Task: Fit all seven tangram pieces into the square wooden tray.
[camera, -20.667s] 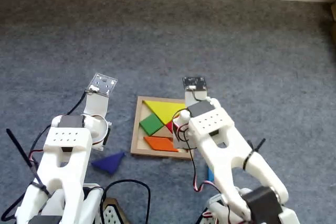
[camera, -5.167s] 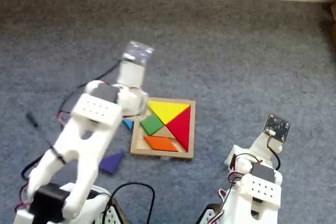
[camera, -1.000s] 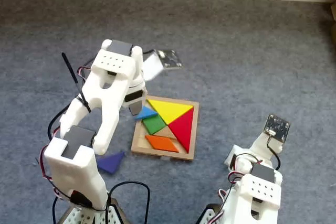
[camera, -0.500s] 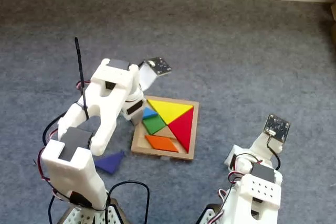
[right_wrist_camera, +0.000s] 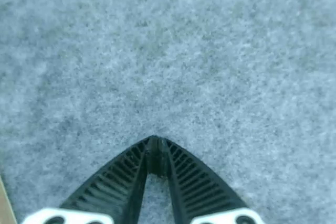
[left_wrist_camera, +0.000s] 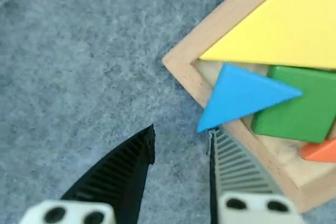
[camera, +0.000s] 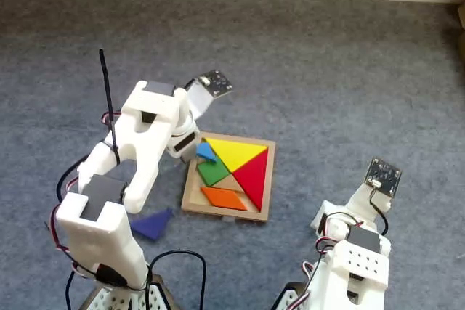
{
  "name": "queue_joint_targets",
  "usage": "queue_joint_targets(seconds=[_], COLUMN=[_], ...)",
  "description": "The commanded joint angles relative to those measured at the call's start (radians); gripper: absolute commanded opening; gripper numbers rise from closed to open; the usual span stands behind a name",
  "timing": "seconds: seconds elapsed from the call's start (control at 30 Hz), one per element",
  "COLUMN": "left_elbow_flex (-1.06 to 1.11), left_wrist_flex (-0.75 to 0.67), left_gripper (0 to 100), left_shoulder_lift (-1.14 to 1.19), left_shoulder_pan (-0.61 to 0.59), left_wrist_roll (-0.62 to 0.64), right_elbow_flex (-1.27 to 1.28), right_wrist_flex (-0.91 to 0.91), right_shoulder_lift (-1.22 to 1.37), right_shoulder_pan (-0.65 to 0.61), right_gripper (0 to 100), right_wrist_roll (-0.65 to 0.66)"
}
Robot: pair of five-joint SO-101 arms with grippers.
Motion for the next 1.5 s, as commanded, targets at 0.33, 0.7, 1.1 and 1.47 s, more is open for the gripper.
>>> queue_joint_targets(seconds=[0.33, 0.7, 1.1, 1.47], left_elbow_flex=[-0.012, -0.087, -0.088, -0.337], left_wrist_flex=[-0.100, -0.094, -0.092, 0.305], left_gripper=[17, 17, 17, 17], left_shoulder_lift=[-0.041, -0.033, -0.044, -0.044], left_shoulder_pan=[0.002, 0.015, 0.064, 0.120], left_wrist_roll=[0.011, 0.011, 0.011, 0.087], right_elbow_flex=[0.007, 0.007, 0.007, 0.007], right_wrist_flex=[-0.004, -0.004, -0.004, -0.004], right_shoulder_lift=[0.001, 0.001, 0.001, 0.001], right_shoulder_pan=[0.018, 0.018, 0.018, 0.018], right_gripper=[0.6, 0.6, 0.6, 0.6], right_wrist_roll=[0.012, 0.012, 0.012, 0.012])
